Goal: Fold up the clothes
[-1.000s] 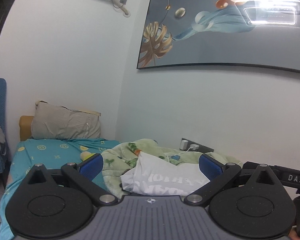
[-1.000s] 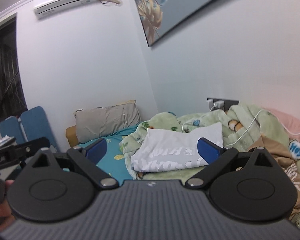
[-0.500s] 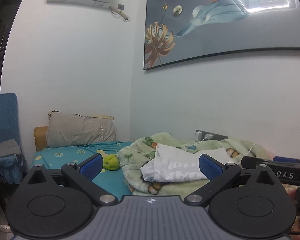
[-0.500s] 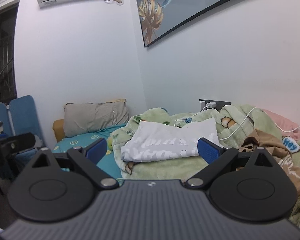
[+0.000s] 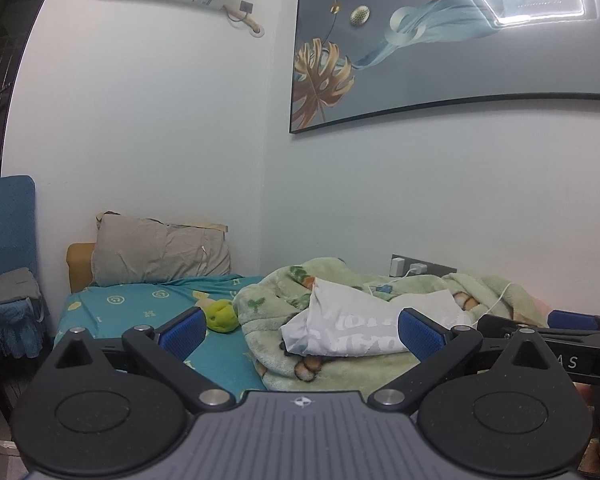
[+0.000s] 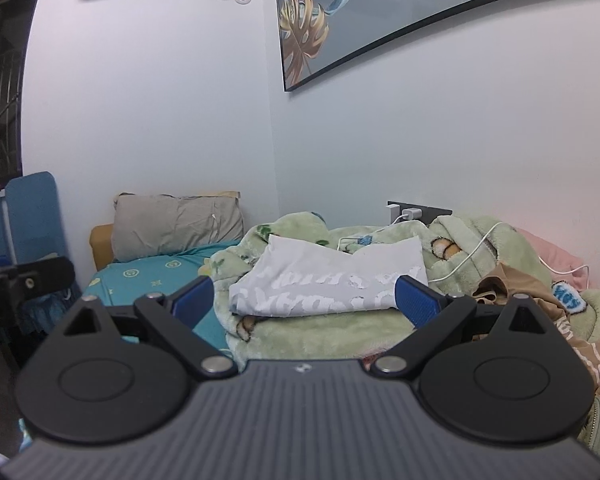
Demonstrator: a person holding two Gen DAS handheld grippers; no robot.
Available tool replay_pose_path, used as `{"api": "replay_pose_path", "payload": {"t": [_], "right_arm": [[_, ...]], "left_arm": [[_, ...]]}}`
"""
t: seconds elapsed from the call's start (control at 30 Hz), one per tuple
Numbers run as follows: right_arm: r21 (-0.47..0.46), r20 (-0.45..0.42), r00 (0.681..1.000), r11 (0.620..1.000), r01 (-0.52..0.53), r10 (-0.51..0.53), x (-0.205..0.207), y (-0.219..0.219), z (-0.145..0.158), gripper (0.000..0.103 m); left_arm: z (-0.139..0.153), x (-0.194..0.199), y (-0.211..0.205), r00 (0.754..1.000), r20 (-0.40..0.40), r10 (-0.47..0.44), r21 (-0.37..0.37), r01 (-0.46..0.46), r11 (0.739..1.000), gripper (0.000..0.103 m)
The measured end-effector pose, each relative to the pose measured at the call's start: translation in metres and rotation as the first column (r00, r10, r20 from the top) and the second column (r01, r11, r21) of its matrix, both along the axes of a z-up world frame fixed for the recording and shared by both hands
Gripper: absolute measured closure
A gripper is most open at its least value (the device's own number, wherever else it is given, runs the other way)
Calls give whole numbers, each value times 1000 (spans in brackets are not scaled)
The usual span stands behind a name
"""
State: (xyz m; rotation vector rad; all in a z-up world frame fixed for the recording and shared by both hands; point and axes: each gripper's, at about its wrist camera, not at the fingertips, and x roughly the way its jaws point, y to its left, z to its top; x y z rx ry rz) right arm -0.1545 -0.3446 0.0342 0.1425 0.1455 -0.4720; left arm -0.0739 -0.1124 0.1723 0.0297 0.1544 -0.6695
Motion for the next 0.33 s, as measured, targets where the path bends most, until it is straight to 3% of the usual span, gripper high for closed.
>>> {"api": "replay_pose_path", "payload": {"t": [0.33], "right_arm": [[7, 1, 1000, 1000, -1, 1, -3, 3, 3, 4]], "left_arm": [[-1, -1, 3, 1000, -7, -4, 0, 4, 1000, 0]]}}
